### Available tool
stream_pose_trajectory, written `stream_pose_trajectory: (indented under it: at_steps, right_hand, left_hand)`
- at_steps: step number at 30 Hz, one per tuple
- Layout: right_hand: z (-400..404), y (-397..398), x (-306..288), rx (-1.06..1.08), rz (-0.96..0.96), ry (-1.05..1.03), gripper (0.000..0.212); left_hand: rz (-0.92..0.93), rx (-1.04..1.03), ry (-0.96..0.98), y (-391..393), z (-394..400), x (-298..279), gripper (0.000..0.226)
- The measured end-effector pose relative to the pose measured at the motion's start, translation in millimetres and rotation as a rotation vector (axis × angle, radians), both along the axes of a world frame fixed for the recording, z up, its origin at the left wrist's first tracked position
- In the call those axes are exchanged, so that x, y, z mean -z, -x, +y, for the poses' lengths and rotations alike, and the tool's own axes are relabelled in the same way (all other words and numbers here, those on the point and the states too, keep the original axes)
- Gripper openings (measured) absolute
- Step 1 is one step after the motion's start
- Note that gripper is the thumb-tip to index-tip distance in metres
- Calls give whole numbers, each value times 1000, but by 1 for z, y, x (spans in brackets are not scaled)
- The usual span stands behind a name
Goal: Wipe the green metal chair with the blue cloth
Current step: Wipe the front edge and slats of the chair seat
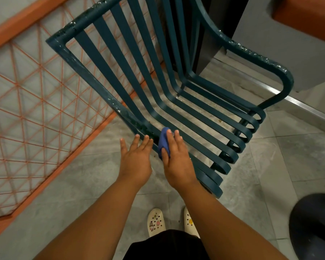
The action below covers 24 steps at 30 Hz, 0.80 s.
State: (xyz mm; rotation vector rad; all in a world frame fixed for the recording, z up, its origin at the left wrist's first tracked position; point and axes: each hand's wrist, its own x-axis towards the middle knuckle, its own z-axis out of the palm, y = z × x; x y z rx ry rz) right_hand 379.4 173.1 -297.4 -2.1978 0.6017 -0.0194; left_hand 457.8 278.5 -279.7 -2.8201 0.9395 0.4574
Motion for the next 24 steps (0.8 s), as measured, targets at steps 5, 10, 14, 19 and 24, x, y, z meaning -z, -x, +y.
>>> stream_pose_trajectory:
  at_steps: [5,10,14,19,24]
  right_hand:
    - [8,-19,5,-211,264,378,62]
    - [11,-16,13,-322,212,463,70]
    - [-7,10,16,-262,212,454,77]
    - [1,-25,6,-168,287,342,68]
    - [1,-2,20,-359,139,449,79]
  left_hand:
    - [-23,-121,44,-3,13,5,64]
    - [-31,-170,51,-6,17,8,73]
    - [-8,-146,71,-7,19,8,71]
    - [2,-96,76,-4,14,7,69]
    - [8,-128,54,-3,16,9,69]
